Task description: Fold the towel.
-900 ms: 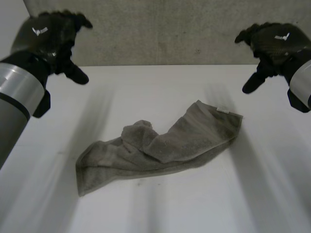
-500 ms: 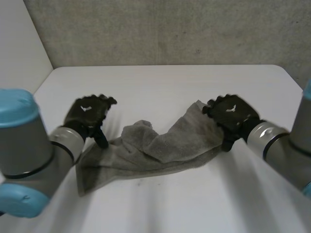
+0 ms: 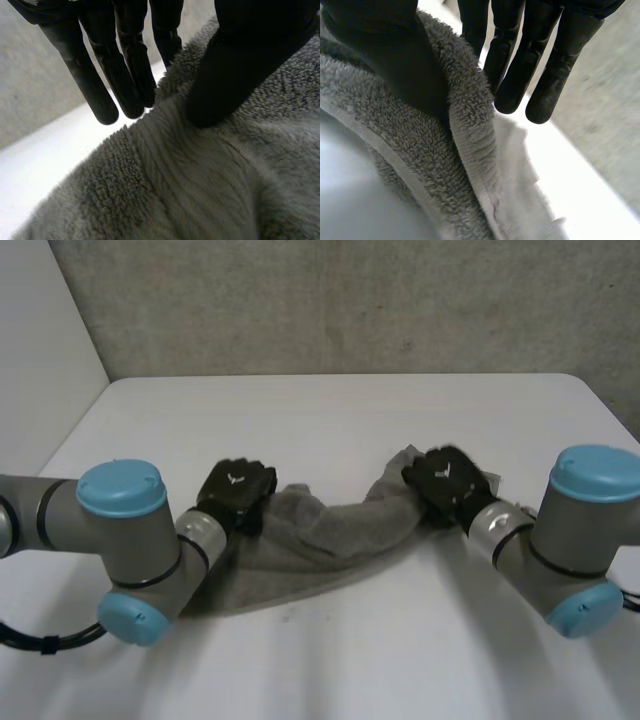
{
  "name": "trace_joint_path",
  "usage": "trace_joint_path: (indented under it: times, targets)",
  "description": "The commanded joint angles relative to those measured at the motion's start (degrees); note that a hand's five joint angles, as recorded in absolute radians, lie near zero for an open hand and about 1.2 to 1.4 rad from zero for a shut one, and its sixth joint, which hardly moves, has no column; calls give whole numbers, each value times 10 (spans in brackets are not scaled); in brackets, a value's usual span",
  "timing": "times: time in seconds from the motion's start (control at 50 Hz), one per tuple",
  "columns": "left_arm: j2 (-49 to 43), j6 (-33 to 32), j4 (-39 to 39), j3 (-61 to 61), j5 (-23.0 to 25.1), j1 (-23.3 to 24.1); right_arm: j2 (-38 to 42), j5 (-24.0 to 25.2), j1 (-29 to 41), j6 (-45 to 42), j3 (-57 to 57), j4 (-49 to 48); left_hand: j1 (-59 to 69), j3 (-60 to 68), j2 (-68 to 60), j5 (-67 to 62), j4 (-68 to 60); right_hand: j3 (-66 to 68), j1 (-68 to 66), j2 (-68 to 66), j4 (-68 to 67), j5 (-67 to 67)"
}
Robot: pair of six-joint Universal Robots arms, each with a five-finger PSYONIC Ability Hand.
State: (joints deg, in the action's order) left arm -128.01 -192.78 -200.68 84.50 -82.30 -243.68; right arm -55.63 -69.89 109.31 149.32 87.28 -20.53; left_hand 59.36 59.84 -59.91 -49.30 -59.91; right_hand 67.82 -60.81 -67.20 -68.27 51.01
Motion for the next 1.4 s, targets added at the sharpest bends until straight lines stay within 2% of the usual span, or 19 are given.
trace_joint_path:
  times: [0.02,0.04,0.08,0.1,0.14,0.22,0.26,0.32,0.42,0.48,0.52,0.54,0.58,0.64,0.74,0.96,1.18,1.3,1.4]
  targets:
    - [18,-10,-106,-66,-29,1,-26,-34,11,8,-76,-119,206,202,-201,-207,-201,122,-192,-128,-117,190]
    - [18,-10,-106,-66,-29,1,-26,-34,11,8,-76,-120,206,202,-201,-207,-201,122,-192,-128,-117,190]
    - [63,-34,-205,-75,-65,1,-42,-93,16,25,-104,-236,206,202,-201,-207,-201,122,-192,-128,-117,190]
    - [63,-34,-205,-75,-65,1,-42,-93,16,26,-104,-237,206,202,-201,-207,-201,122,-192,-128,-117,190]
    - [110,-49,-333,-63,-94,-1,-57,-139,17,41,-117,-335,206,202,-201,-207,-201,122,-192,-128,-117,190]
    - [146,-52,-375,-34,-97,3,-62,-143,21,43,-120,-318,206,202,-201,-207,-201,122,-192,-128,-117,190]
    - [156,-53,-360,-11,-95,3,-61,-126,34,46,-120,-228,206,202,-201,-207,-201,122,-192,-128,-117,190]
    - [161,-54,-316,36,-87,8,-57,-112,43,44,-120,-173,206,202,-201,-207,-201,122,-192,-128,-117,190]
    - [131,-61,-214,125,-67,45,-24,-78,50,43,-99,24,206,202,-201,-207,-201,122,-192,-128,-117,190]
    - [119,-69,-185,140,-69,48,-18,-78,50,42,-91,63,206,202,-201,-207,-201,122,-192,-128,-117,190]
    - [102,-98,-106,167,-73,49,-8,-77,45,38,-76,128,206,202,-201,-207,-201,122,-192,-128,-117,190]
    - [102,-98,-105,167,-73,49,-8,-77,45,38,-76,128,206,202,-201,-207,-201,122,-192,-128,-117,190]
    - [102,-122,-9,182,-76,51,-6,-77,42,33,-63,176,156,152,-151,-157,-151,122,-192,-128,-117,190]
    - [107,-124,34,183,-76,51,-7,-77,40,27,-59,194,109,104,-104,-110,-104,122,-192,-128,-117,190]
    - [158,-124,138,178,-75,63,-29,-73,26,-3,-38,219,-106,-110,111,105,111,122,-192,-128,-117,190]
    - [243,-129,149,132,-74,99,-77,-67,3,-15,14,211,-374,-378,379,373,379,122,-192,-128,-117,190]
    - [163,-134,138,35,-63,78,-80,-67,-21,-15,36,184,-360,-365,366,360,366,122,-192,-128,-117,190]
    - [91,-167,140,-13,-6,50,-87,-53,-30,-15,39,182,-313,-318,319,313,319,122,-192,-128,-117,190]
    - [55,-240,142,-28,52,21,-88,-46,-35,-14,39,182,-241,-246,246,240,246,122,-192,-128,-117,190]
